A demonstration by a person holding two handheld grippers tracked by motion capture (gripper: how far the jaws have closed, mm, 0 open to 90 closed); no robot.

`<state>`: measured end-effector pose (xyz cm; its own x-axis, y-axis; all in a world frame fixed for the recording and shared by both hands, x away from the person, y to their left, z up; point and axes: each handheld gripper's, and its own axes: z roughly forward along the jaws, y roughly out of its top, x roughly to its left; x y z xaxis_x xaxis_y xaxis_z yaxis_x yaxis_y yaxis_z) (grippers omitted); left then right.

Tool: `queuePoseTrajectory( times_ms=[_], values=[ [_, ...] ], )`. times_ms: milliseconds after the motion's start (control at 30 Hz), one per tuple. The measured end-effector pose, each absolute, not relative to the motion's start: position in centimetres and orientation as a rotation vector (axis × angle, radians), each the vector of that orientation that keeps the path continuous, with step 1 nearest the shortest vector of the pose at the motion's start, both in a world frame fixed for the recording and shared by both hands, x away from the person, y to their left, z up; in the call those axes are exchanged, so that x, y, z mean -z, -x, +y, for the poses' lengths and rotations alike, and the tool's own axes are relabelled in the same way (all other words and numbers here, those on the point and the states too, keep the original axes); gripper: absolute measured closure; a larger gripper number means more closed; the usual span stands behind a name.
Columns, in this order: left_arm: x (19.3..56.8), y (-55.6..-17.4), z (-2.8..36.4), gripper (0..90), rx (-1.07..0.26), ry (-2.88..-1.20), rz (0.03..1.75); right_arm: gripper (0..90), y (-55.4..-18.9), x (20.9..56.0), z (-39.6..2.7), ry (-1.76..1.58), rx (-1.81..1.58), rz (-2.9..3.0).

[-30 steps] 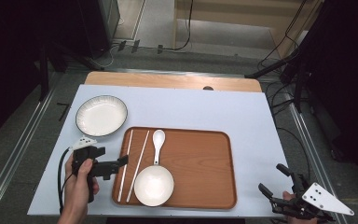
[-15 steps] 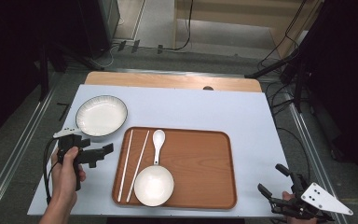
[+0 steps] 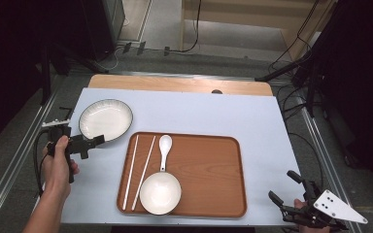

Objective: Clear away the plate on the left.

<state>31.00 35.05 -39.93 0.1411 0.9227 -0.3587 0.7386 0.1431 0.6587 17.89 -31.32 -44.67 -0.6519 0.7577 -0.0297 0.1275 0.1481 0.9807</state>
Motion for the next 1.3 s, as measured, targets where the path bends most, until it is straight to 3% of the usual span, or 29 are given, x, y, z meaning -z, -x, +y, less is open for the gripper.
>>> queuePoseTrajectory(
  times_ms=[467,633,933,1133,1300],
  values=[
    [41.7,-34.0,39.0,20.2,-0.17,-1.423,1.784,13.1,-18.0,44.8,-31.5,-0.85,-1.531,1.899],
    [42.0,-35.1,39.5,33.5,-0.174,-1.406,1.862,13.1,-17.9,44.8,-31.5,-0.85,-1.529,1.895],
    [43.2,-36.4,39.9,47.3,-0.147,-1.369,1.963,13.1,-17.8,44.9,-31.8,-0.856,-1.526,1.893],
    [43.7,-36.8,40.4,65.3,-0.119,-1.294,2.025,13.1,-17.8,44.9,-31.8,-0.858,-1.519,1.888],
    [43.6,-36.7,40.7,71.8,-0.132,-1.233,2.04,13.1,-17.9,45.0,-31.8,-0.863,-1.515,1.894]
  ],
)
